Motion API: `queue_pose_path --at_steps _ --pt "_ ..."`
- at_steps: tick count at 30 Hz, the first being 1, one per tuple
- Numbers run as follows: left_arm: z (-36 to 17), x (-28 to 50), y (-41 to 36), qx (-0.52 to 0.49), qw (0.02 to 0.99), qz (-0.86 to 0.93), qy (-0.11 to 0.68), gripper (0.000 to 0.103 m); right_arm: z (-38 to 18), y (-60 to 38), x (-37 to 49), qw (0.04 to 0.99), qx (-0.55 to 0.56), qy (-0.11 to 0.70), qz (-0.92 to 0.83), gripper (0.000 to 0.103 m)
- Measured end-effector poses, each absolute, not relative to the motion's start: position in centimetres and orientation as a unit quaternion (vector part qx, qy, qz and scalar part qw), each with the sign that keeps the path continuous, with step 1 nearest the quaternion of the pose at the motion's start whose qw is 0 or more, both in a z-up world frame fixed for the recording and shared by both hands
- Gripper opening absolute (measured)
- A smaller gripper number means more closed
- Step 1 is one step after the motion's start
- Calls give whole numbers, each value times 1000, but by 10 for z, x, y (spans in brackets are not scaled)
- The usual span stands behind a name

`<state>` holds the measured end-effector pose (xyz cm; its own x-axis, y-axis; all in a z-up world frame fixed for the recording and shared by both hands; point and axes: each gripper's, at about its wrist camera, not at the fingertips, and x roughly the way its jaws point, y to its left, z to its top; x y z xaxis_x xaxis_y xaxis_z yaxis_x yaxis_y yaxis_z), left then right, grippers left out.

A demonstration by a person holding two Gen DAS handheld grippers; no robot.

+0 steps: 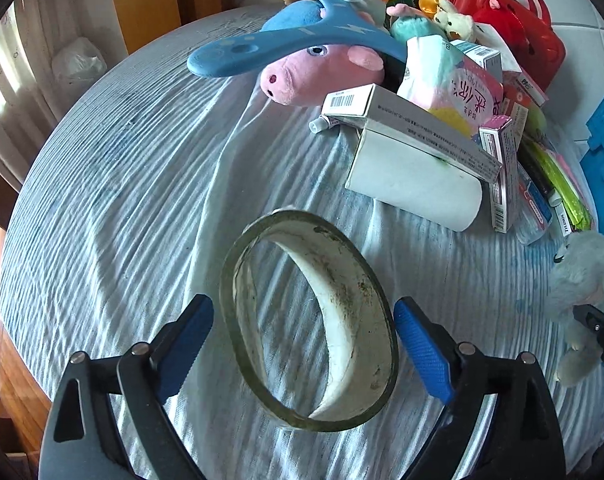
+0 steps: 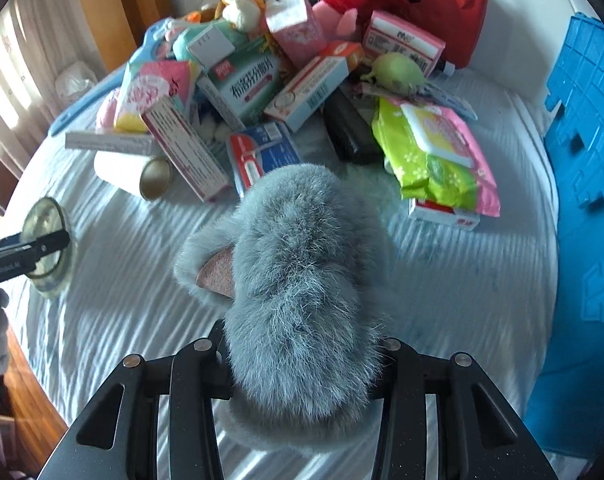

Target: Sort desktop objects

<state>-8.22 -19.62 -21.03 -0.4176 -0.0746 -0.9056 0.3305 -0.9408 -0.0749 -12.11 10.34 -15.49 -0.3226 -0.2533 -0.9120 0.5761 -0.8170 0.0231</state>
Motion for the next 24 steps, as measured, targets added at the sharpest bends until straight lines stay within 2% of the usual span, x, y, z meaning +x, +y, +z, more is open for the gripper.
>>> queue_pose_path --at_steps 3,6,8,11,13,18,22,24 --pt "-215 -82 -194 537 118 -826 126 93 -163 104 -122 255 529 158 -794 47" --pt "-224 -83 -191 547 119 -820 118 93 -167 104 -124 251 536 160 -790 59" --pt "-229 -83 -192 548 123 -819 117 92 -170 104 -126 249 539 160 -788 71" --pt "-228 -80 -194 538 118 -826 121 89 -176 103 -128 245 546 163 -784 77" --pt "-225 -78 -196 529 118 -832 117 82 -179 102 -130 246 548 164 -782 77" --pt "-228 -78 -206 532 126 -829 121 80 -185 97 -135 245 551 163 -781 82" --pt "-228 -80 -204 524 122 -835 115 75 -193 93 -141 244 555 159 -779 82" --pt "-227 -77 -204 522 122 -836 114 72 -194 91 -142 254 554 154 -777 76"
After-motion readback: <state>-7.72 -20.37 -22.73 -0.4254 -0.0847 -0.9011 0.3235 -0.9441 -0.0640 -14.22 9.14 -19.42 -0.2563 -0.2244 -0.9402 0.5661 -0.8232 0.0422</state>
